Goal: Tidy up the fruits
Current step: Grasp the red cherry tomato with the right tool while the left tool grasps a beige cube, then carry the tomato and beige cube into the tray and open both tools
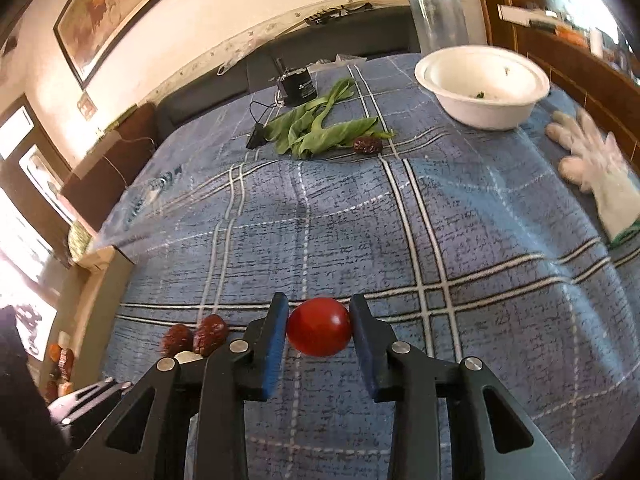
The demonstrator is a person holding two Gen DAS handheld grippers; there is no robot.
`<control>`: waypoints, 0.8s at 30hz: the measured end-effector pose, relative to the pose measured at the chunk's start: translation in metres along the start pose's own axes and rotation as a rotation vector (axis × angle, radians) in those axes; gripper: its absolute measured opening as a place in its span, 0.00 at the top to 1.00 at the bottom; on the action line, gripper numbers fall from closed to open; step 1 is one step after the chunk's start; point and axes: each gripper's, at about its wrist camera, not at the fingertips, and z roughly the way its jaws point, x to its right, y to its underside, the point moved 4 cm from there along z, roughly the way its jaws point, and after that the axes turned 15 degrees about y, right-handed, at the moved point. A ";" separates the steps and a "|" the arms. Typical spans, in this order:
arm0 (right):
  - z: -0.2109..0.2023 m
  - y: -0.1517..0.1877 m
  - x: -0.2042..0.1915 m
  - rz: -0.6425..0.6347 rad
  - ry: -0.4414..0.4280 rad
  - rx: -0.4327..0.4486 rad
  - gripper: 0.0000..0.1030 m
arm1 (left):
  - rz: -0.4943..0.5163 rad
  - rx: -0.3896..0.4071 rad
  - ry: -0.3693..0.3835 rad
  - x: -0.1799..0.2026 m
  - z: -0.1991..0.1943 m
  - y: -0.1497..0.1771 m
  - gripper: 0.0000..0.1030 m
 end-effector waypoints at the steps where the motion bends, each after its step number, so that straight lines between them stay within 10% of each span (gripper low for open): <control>1: -0.002 0.001 0.000 0.017 -0.021 -0.008 0.67 | -0.009 0.004 0.007 -0.001 -0.002 0.000 0.78; 11: -0.055 0.011 -0.044 -0.031 -0.127 0.016 0.66 | -0.100 0.079 0.026 -0.015 -0.092 0.008 0.78; 24: -0.072 0.047 -0.212 -0.315 -0.263 -0.012 0.66 | -0.231 0.109 -0.340 -0.153 -0.212 -0.007 0.78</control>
